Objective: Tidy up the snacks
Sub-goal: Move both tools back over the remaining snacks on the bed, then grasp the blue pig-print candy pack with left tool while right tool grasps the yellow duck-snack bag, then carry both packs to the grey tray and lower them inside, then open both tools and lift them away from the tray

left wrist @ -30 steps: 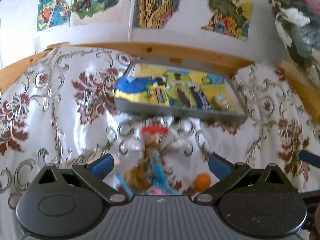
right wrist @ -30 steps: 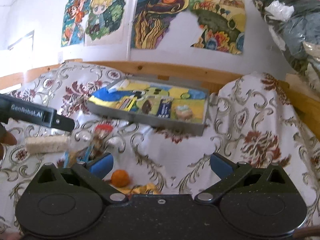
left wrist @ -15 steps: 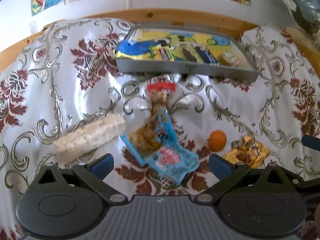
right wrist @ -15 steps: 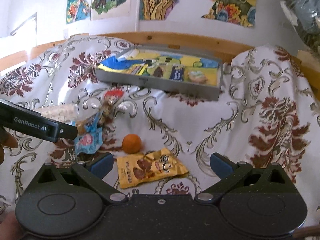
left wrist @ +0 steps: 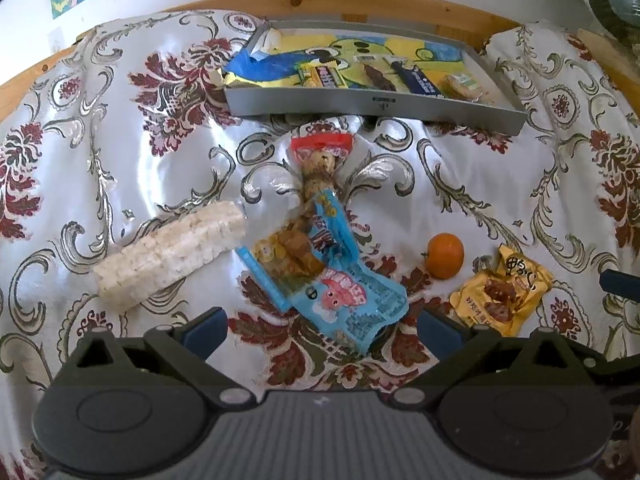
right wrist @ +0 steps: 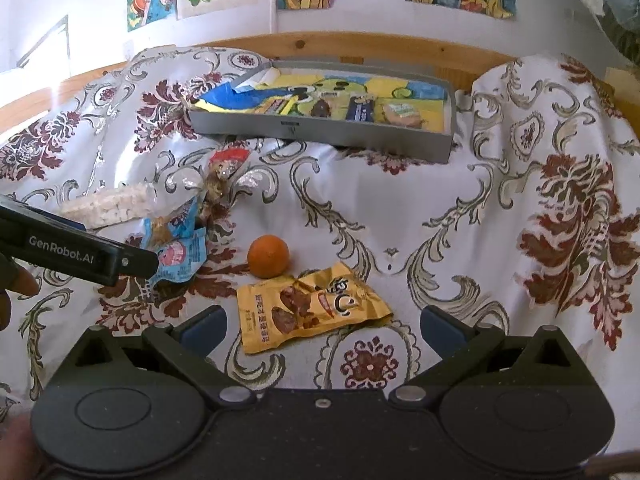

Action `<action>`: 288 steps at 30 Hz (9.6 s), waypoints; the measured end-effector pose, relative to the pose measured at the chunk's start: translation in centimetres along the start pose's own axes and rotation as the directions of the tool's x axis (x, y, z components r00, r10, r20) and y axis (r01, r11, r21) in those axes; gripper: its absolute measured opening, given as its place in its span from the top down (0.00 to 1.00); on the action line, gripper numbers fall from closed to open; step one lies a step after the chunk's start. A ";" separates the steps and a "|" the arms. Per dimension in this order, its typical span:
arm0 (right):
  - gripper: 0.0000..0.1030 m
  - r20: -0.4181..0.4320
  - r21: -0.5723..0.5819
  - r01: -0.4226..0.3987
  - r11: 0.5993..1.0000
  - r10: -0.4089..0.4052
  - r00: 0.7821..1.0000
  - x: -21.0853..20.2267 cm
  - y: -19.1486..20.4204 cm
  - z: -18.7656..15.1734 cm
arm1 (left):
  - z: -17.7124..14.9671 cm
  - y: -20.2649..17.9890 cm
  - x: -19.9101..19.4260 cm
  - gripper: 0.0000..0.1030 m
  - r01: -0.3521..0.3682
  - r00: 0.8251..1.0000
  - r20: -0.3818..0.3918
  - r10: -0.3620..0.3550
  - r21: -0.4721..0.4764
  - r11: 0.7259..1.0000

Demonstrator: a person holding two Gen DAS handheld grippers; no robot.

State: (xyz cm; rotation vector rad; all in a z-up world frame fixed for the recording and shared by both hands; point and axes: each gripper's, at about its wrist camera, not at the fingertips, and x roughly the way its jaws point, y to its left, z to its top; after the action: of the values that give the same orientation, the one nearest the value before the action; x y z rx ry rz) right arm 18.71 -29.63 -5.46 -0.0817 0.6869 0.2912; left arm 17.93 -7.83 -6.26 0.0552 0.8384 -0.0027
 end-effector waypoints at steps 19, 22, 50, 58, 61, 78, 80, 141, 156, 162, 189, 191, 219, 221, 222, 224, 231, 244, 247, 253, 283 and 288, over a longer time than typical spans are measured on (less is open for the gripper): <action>0.01 -0.103 -0.005 -0.025 1.000 0.025 0.994 3.3 -0.7 -0.3 | 0.9 0.9 1.6 0.00 0.075 0.996 -0.058 -0.073 0.039 0.996; 0.01 -0.110 -0.016 -0.038 0.999 0.036 0.993 4.0 -0.5 -0.1 | 1.4 1.1 1.5 0.00 0.110 0.993 -0.056 -0.106 0.070 0.991; 0.01 -0.104 -0.058 -0.144 0.988 0.137 0.985 6.2 -0.1 0.6 | 4.6 1.3 9.4 0.01 0.092 0.939 -0.308 -0.154 -0.205 0.974; 0.01 -0.145 0.015 -0.162 0.987 0.162 0.976 5.4 -0.1 0.6 | 4.7 -0.1 9.7 0.09 0.004 0.942 -0.331 -0.056 -0.155 0.988; 0.07 -0.127 0.022 -0.193 0.981 0.194 0.973 5.5 0.0 0.5 | 4.6 0.0 9.7 0.15 0.006 0.945 -0.321 -0.058 -0.162 0.987; 0.63 -0.054 -0.068 -0.092 0.993 0.088 0.995 5.4 -0.2 0.7 | 2.5 -0.2 5.8 0.22 0.167 0.937 -0.304 -0.171 -0.040 0.985; 0.63 -0.056 -0.076 -0.080 0.994 0.075 0.996 5.4 -0.3 0.8 | 2.5 0.0 5.6 0.21 0.190 0.931 -0.312 -0.187 -0.020 0.982; 0.38 -0.059 0.051 -0.045 0.998 0.048 0.997 5.1 0.3 -0.5 | 1.9 0.8 4.8 0.23 0.164 0.938 -0.305 -0.164 -0.026 0.986; 0.52 -0.036 0.013 -0.045 0.999 0.045 0.998 4.7 1.1 -0.8 | 2.3 2.1 4.8 0.38 0.169 0.935 -0.298 -0.194 -0.106 0.980; 0.52 -0.032 -0.029 -0.070 0.997 0.069 0.997 4.0 2.1 -0.9 | 2.1 1.9 4.1 0.40 0.167 0.936 -0.293 -0.193 -0.113 0.979; 0.52 0.096 0.014 -0.064 0.998 0.062 0.993 -1.6 0.8 1.0 | 3.8 -0.9 -0.9 0.41 0.226 0.957 -0.170 -0.234 -0.062 0.972; 0.52 0.115 0.022 -0.064 0.998 0.061 0.991 -1.9 0.5 1.5 | 4.9 -1.0 -1.6 0.41 0.225 0.963 -0.142 -0.229 -0.044 0.973; 0.51 0.276 0.045 -0.016 0.999 0.003 0.961 9.2 -5.6 17.4 | 22.0 -1.0 5.6 0.41 0.226 0.954 0.204 -0.222 0.004 0.974; 0.51 0.284 0.037 -0.018 0.999 0.007 0.959 11.0 -5.7 18.4 | 22.9 -0.9 6.9 0.41 0.222 0.951 0.220 -0.216 -0.002 0.975; 0.51 0.285 0.034 -0.019 0.999 0.009 0.958 11.6 -5.8 18.7 | 23.3 -0.8 7.7 0.41 0.227 0.949 0.227 -0.218 -0.013 0.974; 0.51 0.282 0.027 -0.018 0.999 0.010 0.960 13.1 -5.9 19.4 | 23.9 -0.6 9.3 0.41 0.237 0.946 0.234 -0.224 -0.028 0.971; 0.51 0.265 -0.023 0.001 1.000 0.006 0.964 16.6 -6.1 19.8 | 24.3 -0.8 13.6 0.41 0.244 0.942 0.244 -0.231 -0.026 0.969; 0.50 0.253 -0.051 0.033 0.998 -0.019 0.967 19.0 -6.1 18.6 | 23.5 -1.0 16.8 0.40 0.303 0.931 0.230 -0.284 -0.050 0.952; 0.49 0.260 -0.079 0.047 0.996 -0.025 0.965 19.0 -5.8 18.4 | 23.5 -1.1 16.8 0.40 0.300 0.929 0.238 -0.282 -0.041 0.953; 0.47 0.262 -0.083 0.061 0.995 -0.037 0.964 19.0 -5.9 18.2 | 23.6 -1.0 16.8 0.38 0.307 0.927 0.241 -0.288 -0.046 0.951; 0.03 0.270 -0.018 0.113 0.993 -0.104 0.957 14.8 -5.7 17.6 | 23.1 0.6 12.8 0.02 0.278 0.923 0.309 -0.228 -0.130 0.952; 0.01 0.293 0.004 0.126 0.992 -0.122 0.948 12.9 -5.3 17.9 | 22.6 1.4 10.7 0.01 0.251 0.920 0.343 -0.190 -0.142 0.957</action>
State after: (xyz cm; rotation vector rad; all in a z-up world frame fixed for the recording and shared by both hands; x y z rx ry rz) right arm 40.74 -28.59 0.05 -0.0931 0.3825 0.1820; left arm 41.92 -7.38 0.94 -0.2110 0.5054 -0.1450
